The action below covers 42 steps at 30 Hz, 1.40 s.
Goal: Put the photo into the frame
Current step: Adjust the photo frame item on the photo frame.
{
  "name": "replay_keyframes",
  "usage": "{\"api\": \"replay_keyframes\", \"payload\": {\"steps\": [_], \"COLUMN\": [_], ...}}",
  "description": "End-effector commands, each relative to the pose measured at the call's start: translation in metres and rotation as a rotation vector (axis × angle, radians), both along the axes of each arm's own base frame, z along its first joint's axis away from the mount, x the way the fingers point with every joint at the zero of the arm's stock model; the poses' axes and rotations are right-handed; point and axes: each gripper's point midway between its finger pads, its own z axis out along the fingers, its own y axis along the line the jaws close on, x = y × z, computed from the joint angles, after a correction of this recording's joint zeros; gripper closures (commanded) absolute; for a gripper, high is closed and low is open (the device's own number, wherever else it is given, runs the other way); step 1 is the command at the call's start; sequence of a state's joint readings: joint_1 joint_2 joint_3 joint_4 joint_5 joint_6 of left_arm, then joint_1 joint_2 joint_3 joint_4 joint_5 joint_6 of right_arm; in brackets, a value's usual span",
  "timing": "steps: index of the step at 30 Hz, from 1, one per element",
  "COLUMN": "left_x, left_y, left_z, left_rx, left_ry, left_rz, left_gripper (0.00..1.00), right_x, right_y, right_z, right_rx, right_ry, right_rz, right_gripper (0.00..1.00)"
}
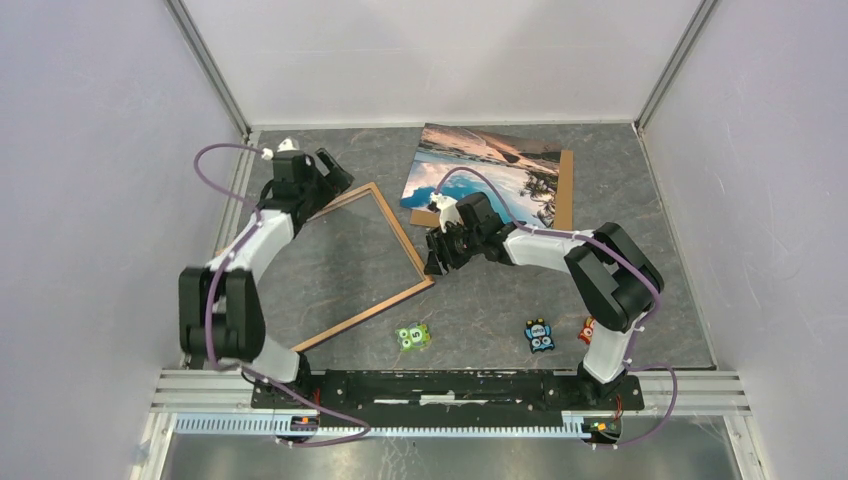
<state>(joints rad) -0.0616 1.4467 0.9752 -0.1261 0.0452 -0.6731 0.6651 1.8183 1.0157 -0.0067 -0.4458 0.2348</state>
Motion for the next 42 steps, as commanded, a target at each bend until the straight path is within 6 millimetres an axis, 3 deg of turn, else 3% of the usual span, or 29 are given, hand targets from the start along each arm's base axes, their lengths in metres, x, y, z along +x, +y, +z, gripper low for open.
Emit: {"api": "replay_keyframes", "payload": {"steps": [1,7,13,19,24,32,37,42], "left_x": [0.07,0.112,0.128,0.116,0.113,0.088,0.079,0.082], "left_y": [-0.016,-0.028,-0.032,-0.042,-0.053,-0.07,-0.067,-0.062], "left_z": [0.018,-0.009,-0.028,-0.062,-0.078,-0.083,-0.091,-0.079], "left_rx": [-0.068,-0.061,-0.013,-0.054,-0.102,-0.15,-0.135,-0.047], "left_ry": [-0.158,-0.138,-0.125,-0.041,0.03,0.079,0.137,0.124], "left_rz": [-0.021,-0.09,-0.134,-0.126,-0.138,-0.157,-0.133,-0.156], "left_gripper": [0.01,0.02,0.02,0.02,0.02,0.01,0.01,0.0], "right_x": [0.003,-0.002,-0.012,-0.014,-0.014,-0.015,-0.016,-0.015], "right_y": [0.002,-0.011,-0.013,-0.015,-0.016,-0.015,-0.015,-0.015], "right_z": [0.003,-0.005,-0.016,-0.024,-0.026,-0.029,-0.03,-0.03], "right_rx": [0.043,0.019,0.037,0.028,0.024,0.026,0.025,0.026], "right_ry": [-0.07,-0.093,-0.056,-0.031,-0.029,-0.016,-0.009,-0.011], "right_rz": [0.035,-0.006,-0.03,-0.042,-0.049,-0.048,-0.047,-0.048], "right_gripper": [0.39,0.38,0.41,0.42,0.42,0.43,0.43,0.43]}}
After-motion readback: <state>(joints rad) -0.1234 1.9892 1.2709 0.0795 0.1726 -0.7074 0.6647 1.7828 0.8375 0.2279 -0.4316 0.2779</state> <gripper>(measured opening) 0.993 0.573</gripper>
